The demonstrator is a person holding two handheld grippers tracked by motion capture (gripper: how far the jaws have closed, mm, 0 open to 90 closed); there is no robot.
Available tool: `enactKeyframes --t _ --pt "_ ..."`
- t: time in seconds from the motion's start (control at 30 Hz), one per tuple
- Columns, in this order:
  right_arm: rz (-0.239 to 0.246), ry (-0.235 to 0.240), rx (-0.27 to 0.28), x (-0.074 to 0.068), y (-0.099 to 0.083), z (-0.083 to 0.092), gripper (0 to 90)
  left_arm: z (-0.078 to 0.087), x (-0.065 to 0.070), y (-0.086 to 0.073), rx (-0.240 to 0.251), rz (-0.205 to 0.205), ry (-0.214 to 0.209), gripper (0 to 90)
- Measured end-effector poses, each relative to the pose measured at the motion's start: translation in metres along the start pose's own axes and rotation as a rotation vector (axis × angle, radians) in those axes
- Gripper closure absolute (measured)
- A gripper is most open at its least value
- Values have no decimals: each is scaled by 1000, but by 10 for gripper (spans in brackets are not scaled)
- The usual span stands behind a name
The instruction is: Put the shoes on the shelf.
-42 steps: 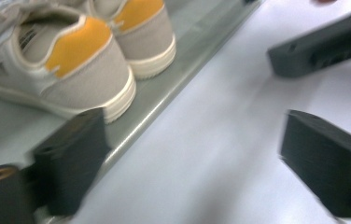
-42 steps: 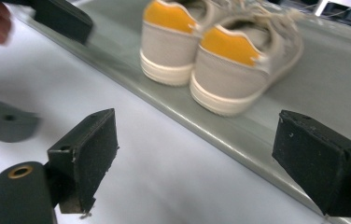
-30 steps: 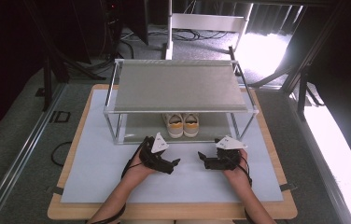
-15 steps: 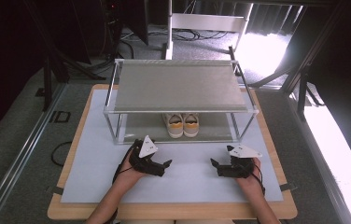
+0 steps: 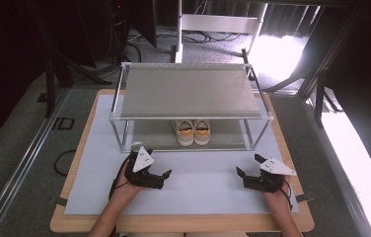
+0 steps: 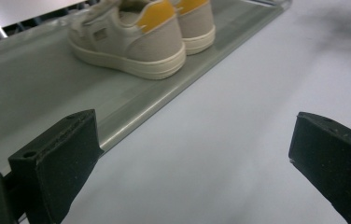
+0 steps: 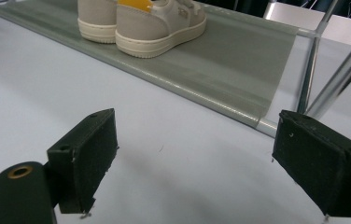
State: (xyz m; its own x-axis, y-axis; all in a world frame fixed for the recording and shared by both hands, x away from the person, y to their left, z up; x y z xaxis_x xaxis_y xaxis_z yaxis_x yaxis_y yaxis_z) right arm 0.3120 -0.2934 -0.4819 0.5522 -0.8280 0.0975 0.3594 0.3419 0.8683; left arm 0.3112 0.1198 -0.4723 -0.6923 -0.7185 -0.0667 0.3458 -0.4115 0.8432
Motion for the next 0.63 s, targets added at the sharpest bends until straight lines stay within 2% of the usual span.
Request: enactKeyframes --t 0.13,0.27,0.3,0.43,0.63 --pt "-3 1 8 1 0 -1 132 4 -7 -8 26 3 28 19" --pt "-13 -16 17 7 0 -1 132 8 -13 -17 89 41 43 19" --pt "-20 -23 19 9 -1 0 132 8 -14 -19 91 45 51 19" --pt "-60 1 10 14 -1 -1 133 9 -18 -25 112 62 81 19" --pt "-32 8 10 12 -1 -2 133 14 -20 -29 169 91 83 19"
Point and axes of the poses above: each handheld gripper's, and its own axes: z roughly backward along the jaws, y roughly out of its top, x roughly to its right, the point moved 1 cm from there along -z, roughly forward along the jaws, and after that the axes turned 5 degrees about -x, right-handed, at the moved point
